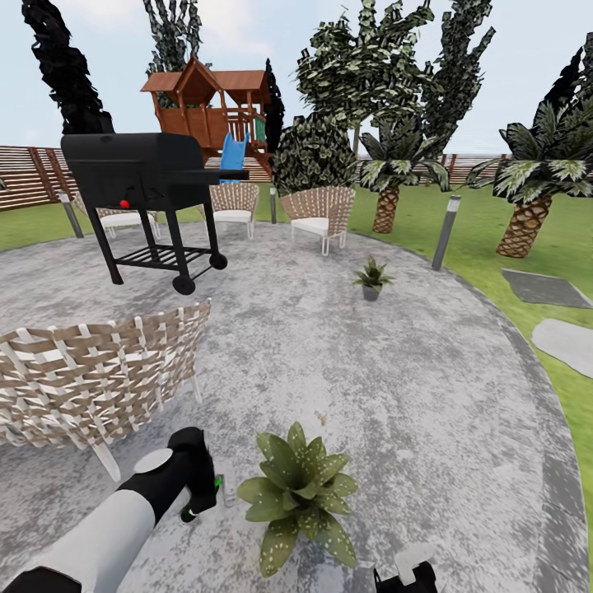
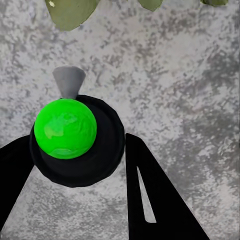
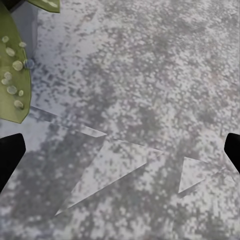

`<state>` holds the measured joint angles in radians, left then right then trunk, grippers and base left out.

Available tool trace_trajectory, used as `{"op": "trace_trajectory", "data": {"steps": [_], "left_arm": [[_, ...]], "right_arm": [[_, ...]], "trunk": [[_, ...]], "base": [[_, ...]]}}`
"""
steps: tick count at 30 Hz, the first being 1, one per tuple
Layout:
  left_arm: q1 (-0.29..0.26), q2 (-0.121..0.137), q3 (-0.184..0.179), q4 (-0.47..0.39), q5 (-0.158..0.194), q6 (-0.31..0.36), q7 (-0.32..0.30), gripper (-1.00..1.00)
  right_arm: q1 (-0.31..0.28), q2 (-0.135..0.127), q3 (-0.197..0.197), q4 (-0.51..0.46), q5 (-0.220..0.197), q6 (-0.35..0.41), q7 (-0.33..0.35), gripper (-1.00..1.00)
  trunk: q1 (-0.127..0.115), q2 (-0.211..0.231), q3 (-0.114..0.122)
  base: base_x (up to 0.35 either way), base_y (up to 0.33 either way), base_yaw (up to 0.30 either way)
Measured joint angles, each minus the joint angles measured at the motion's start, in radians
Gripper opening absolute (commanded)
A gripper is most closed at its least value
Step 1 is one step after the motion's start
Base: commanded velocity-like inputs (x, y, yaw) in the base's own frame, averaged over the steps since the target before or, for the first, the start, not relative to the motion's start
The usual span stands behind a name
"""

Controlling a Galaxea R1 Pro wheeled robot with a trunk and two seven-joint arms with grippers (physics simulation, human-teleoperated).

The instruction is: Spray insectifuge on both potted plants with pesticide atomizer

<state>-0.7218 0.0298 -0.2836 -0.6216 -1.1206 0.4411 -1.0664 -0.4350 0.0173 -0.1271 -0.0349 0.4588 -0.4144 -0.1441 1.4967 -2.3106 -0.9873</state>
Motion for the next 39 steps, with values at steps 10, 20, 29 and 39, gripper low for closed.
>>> {"op": "trace_trajectory", "data": {"steps": [10,20,29,39], "left_arm": [[0.006,-0.024,-0.002,-0.004,-0.007,0.001,-0.011,-1.0],[0.016,-0.007,-0.003,0.01,0.019,0.005,0.188,-1.0],[0.021,-0.047,-0.006,0.022,0.016,0.008,0.265,-1.0],[0.037,-0.052,-0.006,0.08,0.035,-0.004,0.266,-1.0]], "right_arm": [[0.0,-0.001,0.0,0.0,0.0,0.0,0.0,1.0],[0.0,-0.002,0.0,0.0,0.002,0.001,0.0,1.0],[0.0,-0.001,0.0,0.0,0.002,0.002,0.0,1.0],[0.0,-0.002,0.0,0.0,0.002,0.002,0.0,1.0]], "trunk": [[0.0,0.0,0.0],[0.0,0.0,0.0],[0.0,0.0,0.0],[0.0,0.0,0.0]], "base": [[0.0,0.0,0.0],[0.0,0.0,0.0],[0.0,0.0,0.0],[0.0,0.0,0.0]]}}
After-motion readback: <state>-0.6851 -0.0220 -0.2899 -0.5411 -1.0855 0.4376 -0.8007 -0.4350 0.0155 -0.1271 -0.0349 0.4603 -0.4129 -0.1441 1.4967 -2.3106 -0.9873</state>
